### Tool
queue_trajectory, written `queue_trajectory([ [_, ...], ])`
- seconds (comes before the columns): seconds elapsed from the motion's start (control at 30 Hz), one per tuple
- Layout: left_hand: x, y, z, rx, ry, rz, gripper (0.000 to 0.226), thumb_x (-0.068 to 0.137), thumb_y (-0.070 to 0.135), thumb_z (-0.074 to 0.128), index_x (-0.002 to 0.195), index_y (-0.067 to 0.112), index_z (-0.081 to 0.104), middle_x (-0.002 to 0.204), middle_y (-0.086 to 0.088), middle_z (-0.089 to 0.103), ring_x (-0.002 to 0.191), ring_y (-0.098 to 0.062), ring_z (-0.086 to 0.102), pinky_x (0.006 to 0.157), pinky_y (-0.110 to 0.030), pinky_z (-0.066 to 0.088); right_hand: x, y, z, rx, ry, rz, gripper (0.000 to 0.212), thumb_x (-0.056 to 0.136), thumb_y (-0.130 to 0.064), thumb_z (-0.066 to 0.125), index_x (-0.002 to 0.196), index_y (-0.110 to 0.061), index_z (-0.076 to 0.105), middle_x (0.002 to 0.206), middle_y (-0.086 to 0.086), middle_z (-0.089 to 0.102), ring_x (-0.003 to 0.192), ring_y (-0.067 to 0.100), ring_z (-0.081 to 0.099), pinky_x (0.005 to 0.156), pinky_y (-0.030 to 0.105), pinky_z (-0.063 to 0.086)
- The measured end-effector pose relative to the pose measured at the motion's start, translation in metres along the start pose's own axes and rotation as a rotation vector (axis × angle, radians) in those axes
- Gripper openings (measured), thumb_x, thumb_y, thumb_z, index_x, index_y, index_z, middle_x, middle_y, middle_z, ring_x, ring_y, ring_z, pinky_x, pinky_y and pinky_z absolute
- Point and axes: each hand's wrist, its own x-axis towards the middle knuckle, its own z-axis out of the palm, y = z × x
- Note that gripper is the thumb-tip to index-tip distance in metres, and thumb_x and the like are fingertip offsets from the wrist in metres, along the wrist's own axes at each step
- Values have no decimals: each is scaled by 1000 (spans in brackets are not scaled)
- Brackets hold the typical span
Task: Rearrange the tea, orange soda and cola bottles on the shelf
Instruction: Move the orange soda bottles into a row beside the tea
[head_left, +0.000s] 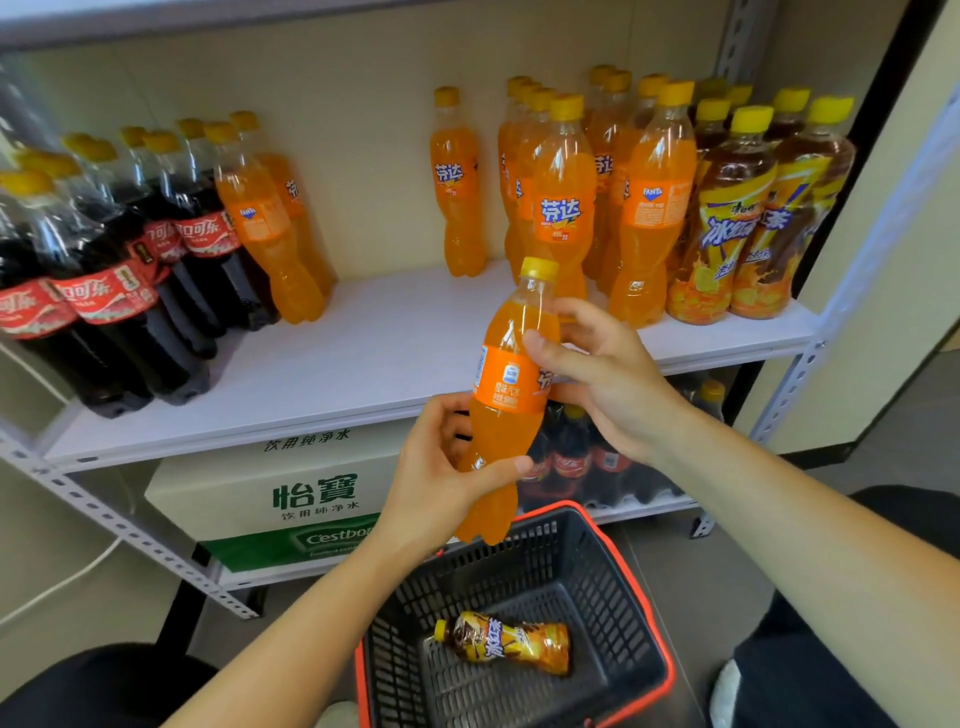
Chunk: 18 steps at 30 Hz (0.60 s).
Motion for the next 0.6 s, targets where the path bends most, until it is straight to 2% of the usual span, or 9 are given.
queue_trajectory([
  [0.1, 2, 2, -7, -150, -87, -17, 66, 70, 30, 88, 126, 20, 54, 117, -1, 74, 104, -22, 73, 89, -38, 60, 3, -8, -6, 39, -96, 15, 51, 88, -37, 65, 135, -18, 61, 129, 10, 67, 114, 22, 65, 90, 39, 56],
  [0.2, 2, 2, -8, -209, -150, -33, 64, 72, 29, 85, 127, 15, 55, 120, -7, 74, 107, -26, 72, 87, -34, 60, 5, -8, -11, 63, -120, 4, 43, 90, -30, 66, 132, -20, 63, 117, 4, 71, 109, 21, 67, 87, 40, 55],
  [0.27, 3, -1, -7, -201, -167, -35, 64, 72, 26, 85, 128, 16, 55, 120, -6, 74, 109, -26, 72, 87, -33, 59, 6, -4, -11, 50, -118, -7, 40, 91, -27, 70, 130, -21, 64, 116, 5, 71, 107, 22, 67, 87, 41, 56],
  [0.4, 5, -11, -9, -33, -163, 25, 73, 66, 37, 88, 131, 25, 57, 121, 3, 73, 110, -19, 70, 96, -36, 58, 6, -5, -12, -51, -109, -96, 38, 85, -25, 74, 122, -20, 68, 120, 6, 72, 109, 21, 68, 93, 40, 57],
  [0.5, 6, -23, -14, 155, -129, 79, 69, 69, 30, 94, 127, 31, 57, 116, 8, 74, 108, -15, 69, 98, -37, 56, 1, -8, -18, -265, -112, -201, 38, 78, -25, 83, 114, -20, 72, 111, 2, 74, 99, 16, 69, 90, 39, 57],
  [0.6, 5, -36, -18, 322, -118, 111, 74, 72, 29, 93, 133, 37, 51, 119, 16, 70, 111, -6, 65, 99, -37, 54, -4, -5, -20, -392, -174, -242, 54, 75, -21, 84, 126, -22, 67, 110, 5, 71, 93, 12, 69, 84, 35, 60],
])
